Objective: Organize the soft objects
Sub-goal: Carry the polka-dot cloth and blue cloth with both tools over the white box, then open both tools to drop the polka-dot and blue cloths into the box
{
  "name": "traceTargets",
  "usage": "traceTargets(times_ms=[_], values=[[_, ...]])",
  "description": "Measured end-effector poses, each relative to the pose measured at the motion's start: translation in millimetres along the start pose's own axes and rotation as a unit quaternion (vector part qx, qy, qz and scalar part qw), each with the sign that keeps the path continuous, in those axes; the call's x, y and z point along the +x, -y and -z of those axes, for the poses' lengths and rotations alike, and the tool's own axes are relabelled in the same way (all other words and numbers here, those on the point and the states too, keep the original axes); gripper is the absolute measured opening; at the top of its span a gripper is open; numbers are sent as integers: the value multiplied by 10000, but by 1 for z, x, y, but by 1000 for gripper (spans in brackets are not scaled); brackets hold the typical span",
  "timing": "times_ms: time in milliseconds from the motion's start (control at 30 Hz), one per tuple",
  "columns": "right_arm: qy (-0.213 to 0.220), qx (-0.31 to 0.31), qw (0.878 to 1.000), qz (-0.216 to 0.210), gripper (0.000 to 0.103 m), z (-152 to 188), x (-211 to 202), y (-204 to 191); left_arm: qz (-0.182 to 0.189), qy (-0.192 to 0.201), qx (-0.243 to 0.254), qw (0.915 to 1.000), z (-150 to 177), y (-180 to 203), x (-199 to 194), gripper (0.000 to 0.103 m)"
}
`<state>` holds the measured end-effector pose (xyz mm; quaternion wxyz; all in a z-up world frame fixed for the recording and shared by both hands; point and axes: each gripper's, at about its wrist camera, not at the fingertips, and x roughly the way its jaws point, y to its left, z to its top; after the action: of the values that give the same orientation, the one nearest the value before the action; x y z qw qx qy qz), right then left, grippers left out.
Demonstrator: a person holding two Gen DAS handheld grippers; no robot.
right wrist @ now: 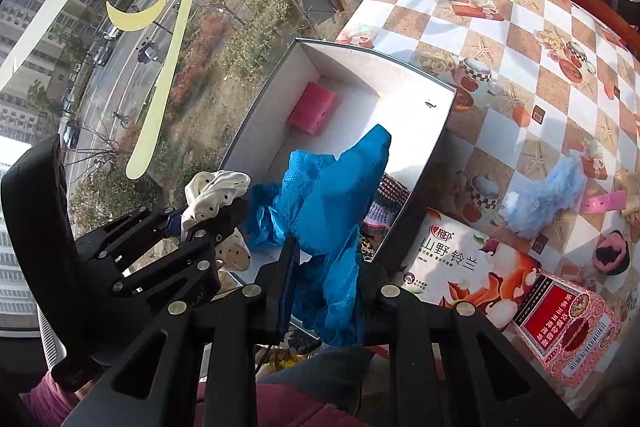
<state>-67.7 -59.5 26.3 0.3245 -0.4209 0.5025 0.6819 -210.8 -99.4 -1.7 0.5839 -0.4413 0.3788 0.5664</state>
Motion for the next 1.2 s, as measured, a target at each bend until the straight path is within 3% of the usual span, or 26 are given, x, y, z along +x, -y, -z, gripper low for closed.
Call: traceTargets(times_ms=[1000, 1067, 1200], values=[[-1, -97, 9999, -71, 24, -11, 8, -7, -68, -155, -48, 9998, 2, -3, 7, 23], [1, -111, 9999, -69, 24, -12, 9, -7, -116, -154, -41, 9998, 3, -2, 7, 32], [-125, -59, 9998, -117, 29, -16, 14, -7, -285, -126, -39, 9995, 3, -2, 6, 65]])
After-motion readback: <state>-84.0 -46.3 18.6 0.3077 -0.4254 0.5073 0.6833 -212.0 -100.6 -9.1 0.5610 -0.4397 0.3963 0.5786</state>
